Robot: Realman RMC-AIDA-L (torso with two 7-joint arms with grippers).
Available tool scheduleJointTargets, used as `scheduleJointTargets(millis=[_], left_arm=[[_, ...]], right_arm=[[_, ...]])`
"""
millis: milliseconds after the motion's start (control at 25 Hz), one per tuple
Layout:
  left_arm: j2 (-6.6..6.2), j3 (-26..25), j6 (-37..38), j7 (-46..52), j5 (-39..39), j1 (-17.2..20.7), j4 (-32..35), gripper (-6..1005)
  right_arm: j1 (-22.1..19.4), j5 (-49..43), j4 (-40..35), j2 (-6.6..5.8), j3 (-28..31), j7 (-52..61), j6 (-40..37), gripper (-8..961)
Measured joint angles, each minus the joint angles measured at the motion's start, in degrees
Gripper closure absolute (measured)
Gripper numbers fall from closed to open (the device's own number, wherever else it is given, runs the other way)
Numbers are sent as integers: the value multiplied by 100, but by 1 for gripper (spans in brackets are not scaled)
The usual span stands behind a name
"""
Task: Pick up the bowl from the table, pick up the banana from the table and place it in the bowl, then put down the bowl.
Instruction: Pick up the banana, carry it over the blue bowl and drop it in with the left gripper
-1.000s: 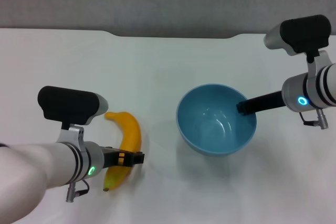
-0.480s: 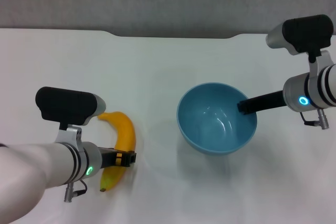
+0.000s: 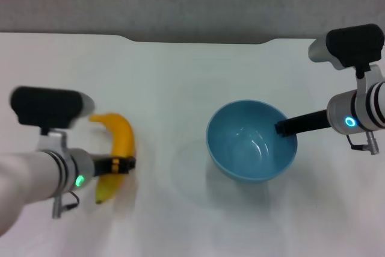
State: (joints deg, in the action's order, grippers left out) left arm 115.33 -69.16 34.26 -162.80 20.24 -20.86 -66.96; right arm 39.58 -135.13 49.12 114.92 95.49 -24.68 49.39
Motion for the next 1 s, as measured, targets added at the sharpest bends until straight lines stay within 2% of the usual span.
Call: scheduleJointTargets(millis=[80, 120, 160, 320, 600, 760, 1000], left_arm=[[-27, -240, 193, 1, -326, 354, -704, 501], [-27, -240, 193, 1, -326, 354, -704, 501], [-15, -347, 304, 0, -515, 519, -1073, 501], [29, -426, 471, -5, -764, 787, -1793, 500], [38, -243, 669, -7, -835, 827, -2645, 501], [94, -26, 665, -7, -993, 710, -2808, 501], [100, 202, 582, 0, -780, 496, -2861, 500]], right_arm=[[-4, 36, -27, 8, -19, -43, -14, 891], [-7, 90, -60, 11, -23, -83, -18, 890], [-4, 300, -176, 11, -23, -232, -74, 890], [46, 623, -381, 12, -34, -456, -161, 889], [173, 1152, -504, 21, -476, -511, -403, 887], [261, 1413, -511, 22, -766, -511, -519, 886], [331, 1837, -520, 27, -1119, -512, -691, 884]])
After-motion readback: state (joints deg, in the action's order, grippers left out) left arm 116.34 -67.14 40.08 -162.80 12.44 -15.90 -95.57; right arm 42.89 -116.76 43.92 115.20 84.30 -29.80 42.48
